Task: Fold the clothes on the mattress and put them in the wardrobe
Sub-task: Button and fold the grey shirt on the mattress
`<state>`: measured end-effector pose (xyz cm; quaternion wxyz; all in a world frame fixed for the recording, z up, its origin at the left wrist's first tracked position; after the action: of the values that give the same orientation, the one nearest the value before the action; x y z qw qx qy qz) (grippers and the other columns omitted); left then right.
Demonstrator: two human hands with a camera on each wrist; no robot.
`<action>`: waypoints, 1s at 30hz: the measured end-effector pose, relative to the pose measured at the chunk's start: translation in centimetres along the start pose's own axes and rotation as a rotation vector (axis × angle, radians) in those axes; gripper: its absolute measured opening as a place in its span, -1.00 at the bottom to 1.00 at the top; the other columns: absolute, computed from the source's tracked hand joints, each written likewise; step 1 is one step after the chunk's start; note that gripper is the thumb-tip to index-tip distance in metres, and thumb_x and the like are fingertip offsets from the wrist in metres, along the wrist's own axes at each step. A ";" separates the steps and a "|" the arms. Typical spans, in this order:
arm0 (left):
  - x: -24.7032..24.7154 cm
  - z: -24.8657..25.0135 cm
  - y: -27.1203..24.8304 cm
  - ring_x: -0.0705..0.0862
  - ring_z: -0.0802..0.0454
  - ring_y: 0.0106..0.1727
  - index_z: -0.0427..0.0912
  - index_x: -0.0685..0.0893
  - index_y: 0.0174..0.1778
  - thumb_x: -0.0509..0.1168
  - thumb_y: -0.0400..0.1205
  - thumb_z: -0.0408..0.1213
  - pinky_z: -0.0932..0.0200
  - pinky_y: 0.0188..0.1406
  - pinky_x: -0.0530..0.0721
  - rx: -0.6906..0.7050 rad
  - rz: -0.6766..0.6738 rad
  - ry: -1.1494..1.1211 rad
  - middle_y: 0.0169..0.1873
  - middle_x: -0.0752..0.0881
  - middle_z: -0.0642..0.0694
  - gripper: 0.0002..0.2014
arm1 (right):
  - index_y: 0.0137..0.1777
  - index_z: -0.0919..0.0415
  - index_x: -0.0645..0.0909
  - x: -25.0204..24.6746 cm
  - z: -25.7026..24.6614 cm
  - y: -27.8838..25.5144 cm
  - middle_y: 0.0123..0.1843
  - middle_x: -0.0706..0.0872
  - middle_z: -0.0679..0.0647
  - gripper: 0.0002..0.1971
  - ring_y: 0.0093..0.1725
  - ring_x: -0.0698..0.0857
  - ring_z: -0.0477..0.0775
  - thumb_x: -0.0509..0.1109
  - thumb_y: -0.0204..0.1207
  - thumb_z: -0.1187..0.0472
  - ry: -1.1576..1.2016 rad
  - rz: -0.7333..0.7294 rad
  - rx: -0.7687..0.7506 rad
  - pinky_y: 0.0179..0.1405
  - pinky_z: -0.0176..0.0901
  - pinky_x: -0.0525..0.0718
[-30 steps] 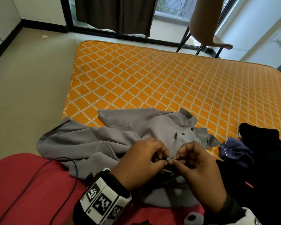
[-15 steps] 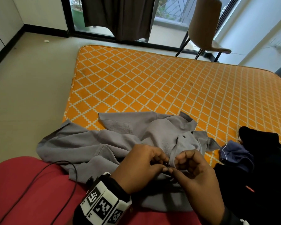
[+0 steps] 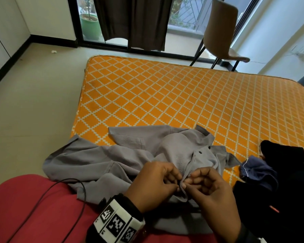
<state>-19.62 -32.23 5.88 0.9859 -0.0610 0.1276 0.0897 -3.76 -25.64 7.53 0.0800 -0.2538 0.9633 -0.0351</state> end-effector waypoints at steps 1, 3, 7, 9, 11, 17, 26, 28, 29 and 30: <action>0.0 0.0 0.0 0.79 0.19 -0.21 -0.09 0.79 -0.09 0.46 0.51 -0.35 0.10 -0.07 0.78 0.005 -0.014 0.002 -0.24 0.83 0.01 -0.89 | -0.05 0.42 0.56 0.1 0.0 0.0 -0.28 0.78 0.27 -0.71 -0.29 0.79 0.16 0.57 0.29 0.56 -0.020 -0.001 -0.005 -0.29 -0.24 0.74; -0.2 0.1 0.1 0.78 0.16 -0.22 -0.08 0.79 -0.14 0.37 0.56 -0.31 0.04 -0.07 0.77 0.012 0.002 0.008 -0.27 0.81 0.02 -0.90 | -0.03 0.38 0.55 0.3 0.1 -0.1 -0.29 0.78 0.27 -0.68 -0.32 0.78 0.15 0.59 0.29 0.54 -0.043 -0.013 -0.001 -0.33 -0.23 0.73; -0.2 0.0 0.0 0.79 0.04 -0.23 -0.12 0.79 -0.22 0.48 0.55 -0.14 0.03 -0.11 0.77 -0.007 0.010 -0.098 -0.31 0.81 -0.04 -0.87 | -0.01 0.34 0.53 0.7 0.1 -0.2 -0.31 0.76 0.27 -0.68 -0.41 0.74 0.09 0.56 0.33 0.54 -0.045 -0.016 0.010 -0.43 -0.25 0.69; -0.1 -0.2 0.0 0.80 0.03 -0.24 -0.16 0.76 -0.23 0.54 0.50 -0.22 0.12 -0.17 0.76 -0.012 0.027 -0.124 -0.31 0.82 -0.07 -0.88 | 0.01 0.31 0.52 0.8 0.3 -0.2 -0.31 0.76 0.28 -0.66 -0.40 0.74 0.10 0.57 0.34 0.52 -0.058 -0.039 0.024 -0.43 -0.23 0.69; 0.0 -0.4 0.0 0.80 -0.01 -0.25 -0.20 0.72 -0.23 0.51 0.52 -0.32 0.09 -0.16 0.77 -0.023 0.042 -0.153 -0.31 0.81 -0.13 -0.90 | 0.02 0.29 0.52 0.7 0.5 -0.2 -0.32 0.76 0.27 -0.64 -0.40 0.73 0.10 0.58 0.33 0.50 -0.052 -0.061 0.030 -0.42 -0.23 0.67; 1.0 -0.7 0.0 0.79 -0.18 -0.29 -0.22 0.66 -0.22 0.45 0.57 -0.37 -0.21 -0.17 0.79 -0.048 0.113 -0.246 -0.32 0.79 -0.21 -0.90 | -0.04 0.26 0.52 0.7 0.9 0.0 -0.26 0.73 0.26 -0.75 -0.25 0.76 0.30 0.53 0.42 0.46 -0.094 -0.032 -0.097 -0.27 0.03 0.77; 1.9 -0.5 0.1 0.70 0.02 -0.37 -0.26 0.67 -0.16 0.42 0.61 -0.37 0.10 -0.26 0.75 -0.031 0.155 -0.367 -0.28 0.76 -0.27 -0.93 | -0.20 0.06 0.51 0.9 0.9 -0.4 -0.21 0.67 0.22 -0.73 -0.20 0.69 0.30 0.56 0.41 0.02 -0.108 -0.016 -0.164 -0.15 0.25 0.69; 2.5 -0.8 0.1 0.68 -0.04 -0.35 -0.19 0.62 -0.17 0.39 0.63 -0.34 -0.03 -0.24 0.73 -0.007 0.180 -0.350 -0.27 0.74 -0.27 -0.91 | -0.24 0.06 0.51 0.7 1.2 -0.1 -0.23 0.65 0.23 -0.76 -0.18 0.67 0.34 0.49 0.49 0.35 -0.108 -0.003 -0.149 -0.14 0.25 0.67; 2.8 -0.9 0.1 0.67 -0.14 -0.32 -0.16 0.59 -0.18 0.37 0.65 -0.33 -0.11 -0.23 0.71 0.014 0.186 -0.334 -0.26 0.72 -0.28 -0.89 | -0.26 0.06 0.51 0.6 1.3 0.0 -0.23 0.64 0.25 -0.74 -0.18 0.66 0.34 0.48 0.48 0.39 -0.086 -0.001 -0.122 -0.15 0.23 0.66; 3.0 -0.9 0.0 0.66 -0.24 -0.28 -0.12 0.56 -0.19 0.34 0.66 -0.32 -0.17 -0.22 0.68 0.033 0.185 -0.323 -0.26 0.70 -0.29 -0.87 | -0.27 0.08 0.52 0.6 1.1 0.0 -0.23 0.63 0.27 -0.77 -0.20 0.64 0.31 0.53 0.44 0.32 -0.034 -0.023 -0.083 -0.17 0.17 0.64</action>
<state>-17.02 -31.85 4.26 0.9820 -0.0178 -0.0261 0.1865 -4.09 -26.00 6.38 0.0855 -0.2684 0.9595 0.0086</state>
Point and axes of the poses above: each hand's wrist, its own y-axis towards the middle knuckle, its own x-axis out of the palm, z = x × y, the point moved 1 cm from there along y, towards the middle knuckle
